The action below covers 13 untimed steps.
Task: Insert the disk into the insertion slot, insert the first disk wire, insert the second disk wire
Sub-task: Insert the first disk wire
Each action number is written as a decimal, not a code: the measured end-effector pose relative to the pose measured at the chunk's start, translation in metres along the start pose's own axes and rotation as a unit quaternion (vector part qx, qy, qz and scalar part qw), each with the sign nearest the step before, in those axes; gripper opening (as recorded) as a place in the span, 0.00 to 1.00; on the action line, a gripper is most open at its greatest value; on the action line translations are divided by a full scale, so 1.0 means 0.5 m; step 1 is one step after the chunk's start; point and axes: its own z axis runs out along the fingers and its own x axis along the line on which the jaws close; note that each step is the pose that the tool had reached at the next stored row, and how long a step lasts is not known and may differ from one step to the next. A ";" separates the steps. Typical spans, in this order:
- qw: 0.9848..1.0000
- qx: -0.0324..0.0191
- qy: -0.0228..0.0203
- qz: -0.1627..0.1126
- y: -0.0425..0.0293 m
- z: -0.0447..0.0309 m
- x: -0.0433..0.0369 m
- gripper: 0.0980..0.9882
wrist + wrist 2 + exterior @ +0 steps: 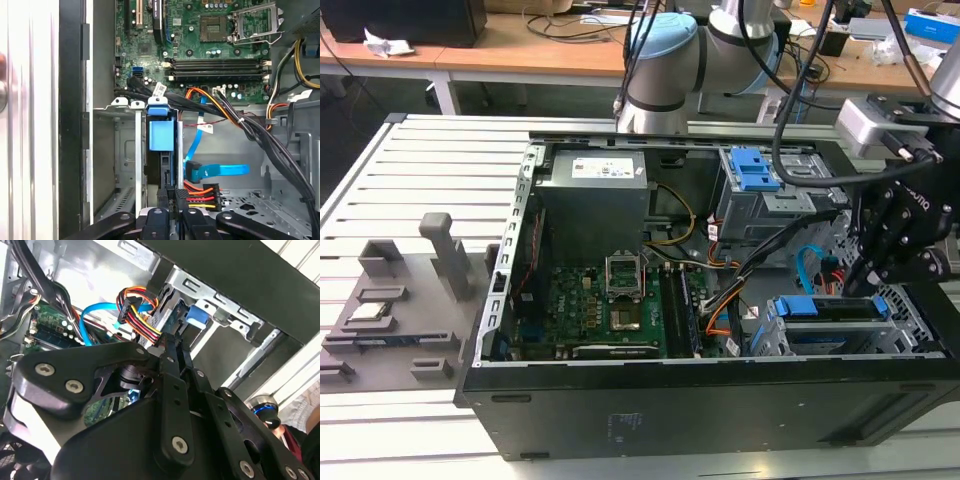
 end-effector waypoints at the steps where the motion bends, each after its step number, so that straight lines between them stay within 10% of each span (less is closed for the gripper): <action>1: 1.000 0.000 0.000 0.000 -0.002 0.002 0.000 0.08; 13: 1.000 0.000 0.001 0.000 -0.010 0.020 -0.002 0.08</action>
